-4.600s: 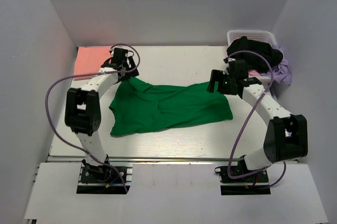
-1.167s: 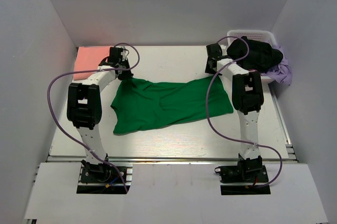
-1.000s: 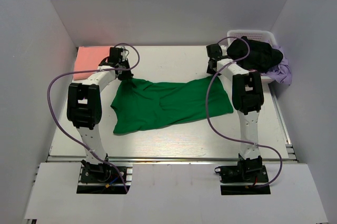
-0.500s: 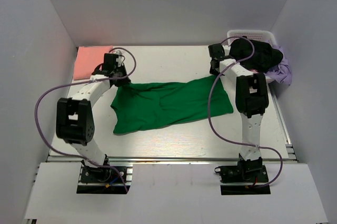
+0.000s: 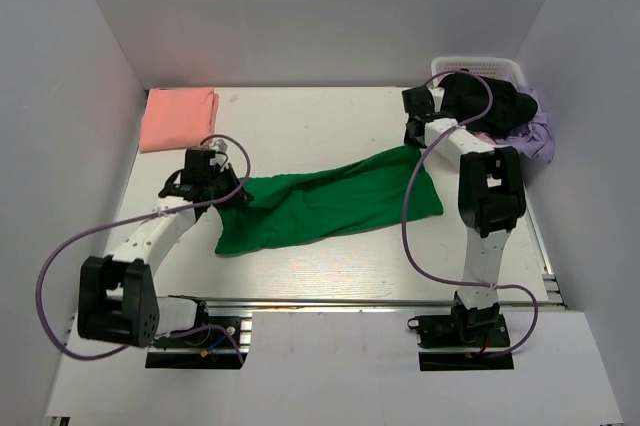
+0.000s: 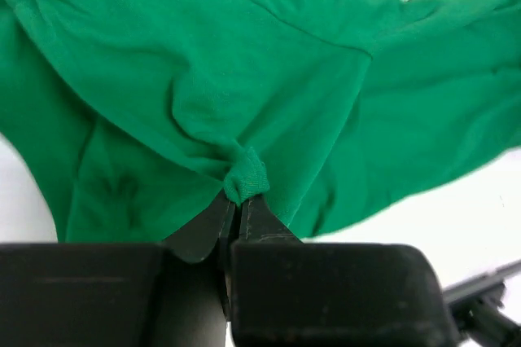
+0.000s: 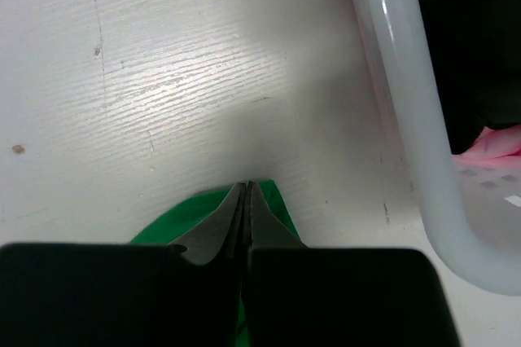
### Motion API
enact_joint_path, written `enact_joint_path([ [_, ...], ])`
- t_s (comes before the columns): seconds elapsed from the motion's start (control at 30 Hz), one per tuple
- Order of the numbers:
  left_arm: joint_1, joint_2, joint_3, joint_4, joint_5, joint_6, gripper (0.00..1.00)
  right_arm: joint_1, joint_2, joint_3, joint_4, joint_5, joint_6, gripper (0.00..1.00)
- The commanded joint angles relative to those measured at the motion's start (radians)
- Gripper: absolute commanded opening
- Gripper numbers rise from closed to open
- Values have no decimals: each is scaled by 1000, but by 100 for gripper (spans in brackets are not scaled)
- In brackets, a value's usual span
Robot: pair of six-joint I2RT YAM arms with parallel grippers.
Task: Fold and stack the t-shirts
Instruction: Grap the side of the flattened tshirt furthest away from the robot with both arms, then fold the other side of the tshirt into a rectangle
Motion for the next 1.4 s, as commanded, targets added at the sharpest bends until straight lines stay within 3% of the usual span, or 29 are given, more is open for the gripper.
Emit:
enact_joint_path([
  [0.0, -1, -131, -72, -27, 49, -37, 0, -5, -81, -27, 50, 26, -25, 0],
  [0.13, -1, -225, -230, 22, 110, -68, 0, -6, -136, -77, 80, 3, -27, 0],
  [0.57, -11, -339, -399, 36, 146, -91, 0, -6, -198, -187, 114, -28, -39, 0],
  [0.67, -11, -325, -430, 75, 146, -91, 10, -6, -204, -242, 146, -40, -10, 0],
  [0.7, -11, -316, -430, 88, 146, -91, 24, -5, -216, -255, 148, -39, -7, 0],
  [0.77, -11, -287, -430, 88, 137, -91, 38, -3, -222, -310, 188, -39, -7, 0],
  [0.8, -11, -287, -430, 88, 126, -81, 51, -5, -234, -331, 209, -55, -9, 4],
  [0.9, -11, -257, -393, 56, 114, -72, 72, -6, -237, -370, 219, -43, 4, 19],
  [1.0, -11, -257, -356, 16, 103, -49, 83, -6, -250, -393, 186, 28, 53, 50],
  [1.03, -11, -257, -347, 16, 103, -49, 84, -8, -260, -393, 163, 42, 66, 67],
  [1.1, -11, -267, -318, -9, 103, -40, 86, -6, -280, -385, 149, 63, 74, 79],
  [1.2, -11, -277, -271, -35, 94, -22, 94, -2, -314, -367, 125, 43, 60, 90],
  [1.37, -11, -274, -206, -3, 58, -22, 100, 3, -408, -368, 139, -129, 8, 90],
])
